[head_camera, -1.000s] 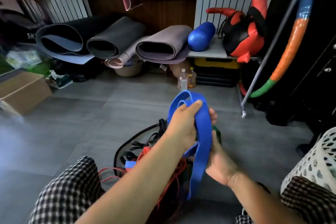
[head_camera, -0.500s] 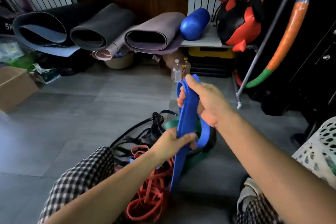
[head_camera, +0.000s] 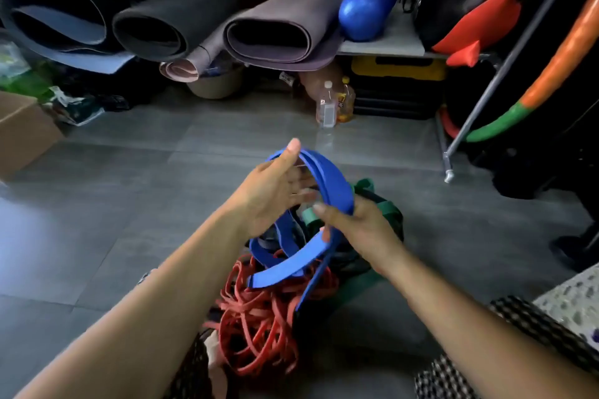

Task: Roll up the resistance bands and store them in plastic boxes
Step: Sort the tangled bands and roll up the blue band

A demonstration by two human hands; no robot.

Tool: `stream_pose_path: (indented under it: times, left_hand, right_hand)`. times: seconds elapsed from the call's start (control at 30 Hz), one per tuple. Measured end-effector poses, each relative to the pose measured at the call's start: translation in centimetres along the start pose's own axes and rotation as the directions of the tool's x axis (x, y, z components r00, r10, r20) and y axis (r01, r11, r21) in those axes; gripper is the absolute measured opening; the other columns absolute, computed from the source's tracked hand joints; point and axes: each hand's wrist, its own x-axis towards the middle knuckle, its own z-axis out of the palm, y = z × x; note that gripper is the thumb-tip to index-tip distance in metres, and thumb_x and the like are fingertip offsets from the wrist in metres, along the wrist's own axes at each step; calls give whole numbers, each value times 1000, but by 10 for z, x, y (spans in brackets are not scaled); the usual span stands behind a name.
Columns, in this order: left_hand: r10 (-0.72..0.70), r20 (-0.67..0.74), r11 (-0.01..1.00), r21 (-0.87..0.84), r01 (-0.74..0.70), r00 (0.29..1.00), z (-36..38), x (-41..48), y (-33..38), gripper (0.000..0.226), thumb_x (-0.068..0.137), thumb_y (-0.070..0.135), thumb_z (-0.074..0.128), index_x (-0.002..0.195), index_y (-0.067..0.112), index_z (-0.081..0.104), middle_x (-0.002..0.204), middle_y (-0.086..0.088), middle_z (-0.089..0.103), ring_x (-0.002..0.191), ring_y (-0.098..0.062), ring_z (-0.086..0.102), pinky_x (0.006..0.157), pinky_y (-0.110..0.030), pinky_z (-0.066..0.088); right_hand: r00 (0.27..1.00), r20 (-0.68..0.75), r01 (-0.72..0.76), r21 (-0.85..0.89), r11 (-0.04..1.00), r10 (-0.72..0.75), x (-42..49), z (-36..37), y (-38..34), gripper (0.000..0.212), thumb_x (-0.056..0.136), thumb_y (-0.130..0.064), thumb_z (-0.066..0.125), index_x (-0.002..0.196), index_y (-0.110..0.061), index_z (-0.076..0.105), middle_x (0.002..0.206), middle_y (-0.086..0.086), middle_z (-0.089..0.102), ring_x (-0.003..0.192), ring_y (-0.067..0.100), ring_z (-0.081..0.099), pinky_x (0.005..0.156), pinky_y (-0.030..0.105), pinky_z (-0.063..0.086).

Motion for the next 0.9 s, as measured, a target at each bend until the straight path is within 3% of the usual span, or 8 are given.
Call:
stream_pose_path:
  times: [0.17,0.37,0.5,0.57,0.67,0.73,0.83,0.9]
  left_hand:
    - [-181,189,922,373,100,965,-10,-5,-35,75,66,76,55,116,19,59,117,-3,64,106,-13,58,98,-34,41]
    - [-5,114,825,561,-60,993,22,-8,-51,5,88,14,61,84,15,60,73,6,64,61,2,56,62,-15,47]
    - [94,36,956,276,-101,995,34,-5,-26,11,93,8,52,84,6,59,62,4,67,56,-5,63,54,-16,48]
    - [145,30,965,215,-148,989,36,-2,-13,12,93,10,51,87,2,59,66,0,67,60,-10,64,56,-19,50]
    - [205,23,955,212,-205,978,36,3,-3,17,93,15,51,83,4,58,68,-4,66,60,-14,61,56,-22,50]
    - [220,-24,965,152,-214,975,35,6,2,19,95,16,48,81,6,57,67,-3,66,58,-14,61,54,-21,49]
    - [216,-28,975,55,-214,976,34,11,3,18,93,19,50,83,8,60,75,-4,69,69,-15,65,66,-25,55]
    - [161,57,986,32,-163,985,27,10,1,26,87,30,54,94,5,62,90,-10,69,89,-23,66,87,-33,53]
  right_hand:
    - [984,-150,128,246,961,-93,22,-23,-38,44,70,-44,60,43,-10,53,41,0,52,47,14,56,74,37,54]
    - [982,-187,108,578,809,2,38,-35,-47,34,83,-36,52,65,-8,47,48,-1,52,51,13,52,61,26,54]
    - [991,108,-123,454,882,83,35,-48,-19,74,63,-72,62,112,-17,55,118,1,65,102,10,62,85,26,52]
    - [946,313,-198,364,910,81,26,-40,3,90,56,-73,68,126,-20,50,127,-1,60,117,13,56,96,31,47]
    - [876,482,-250,448,858,3,18,-33,19,78,68,-63,67,132,-22,48,135,1,54,129,20,45,110,42,34]
    - [844,534,-219,250,943,55,14,-32,18,63,72,-54,68,124,-20,54,129,2,57,125,19,50,107,38,37]
    - [928,358,-89,-67,994,107,11,-24,22,13,81,-33,65,80,-20,66,81,-1,70,81,15,66,85,34,50]
    - [982,183,-49,-24,998,53,10,-19,20,29,90,-25,56,62,-18,60,59,-2,64,61,14,60,74,30,47]
